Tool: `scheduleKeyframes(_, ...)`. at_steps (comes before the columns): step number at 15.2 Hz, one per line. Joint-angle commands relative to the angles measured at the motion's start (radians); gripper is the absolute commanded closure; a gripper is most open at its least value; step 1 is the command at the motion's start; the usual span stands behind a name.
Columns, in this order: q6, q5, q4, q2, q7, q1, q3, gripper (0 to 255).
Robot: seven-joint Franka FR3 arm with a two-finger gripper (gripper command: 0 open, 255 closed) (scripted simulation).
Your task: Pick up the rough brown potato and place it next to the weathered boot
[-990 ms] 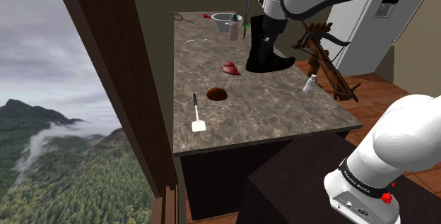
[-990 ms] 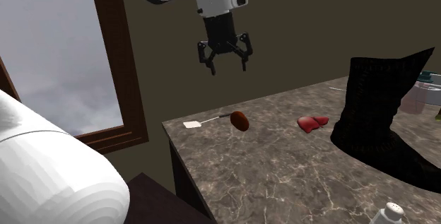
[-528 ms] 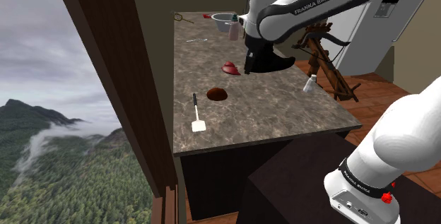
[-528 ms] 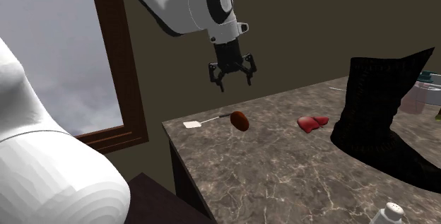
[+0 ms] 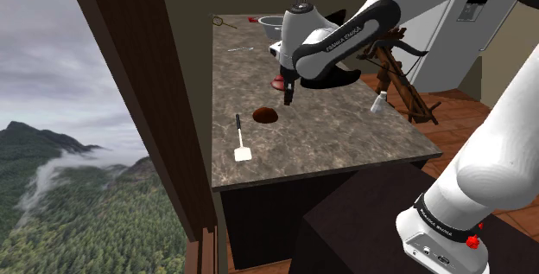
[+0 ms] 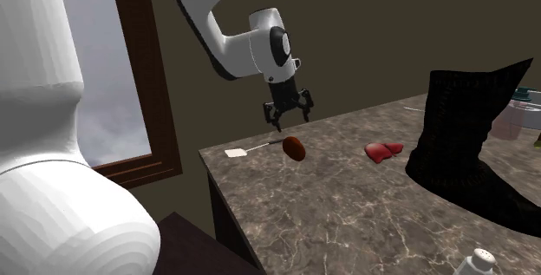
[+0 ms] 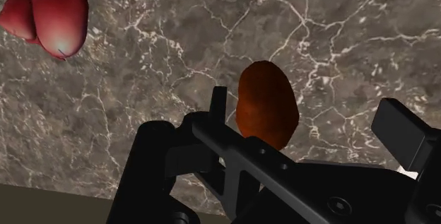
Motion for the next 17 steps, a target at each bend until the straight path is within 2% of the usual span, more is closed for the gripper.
scheduleKeyframes(1,0.039,-0.044,0.039,0.079,-0.006,0.007,0.003,0)
scheduleKeyframes(7,0.121,-0.167,0.177,0.304,-0.038,0.037,-0.010,0)
scheduleKeyframes(17,0.185,-0.211,0.230,0.419,-0.016,0.045,-0.040,0)
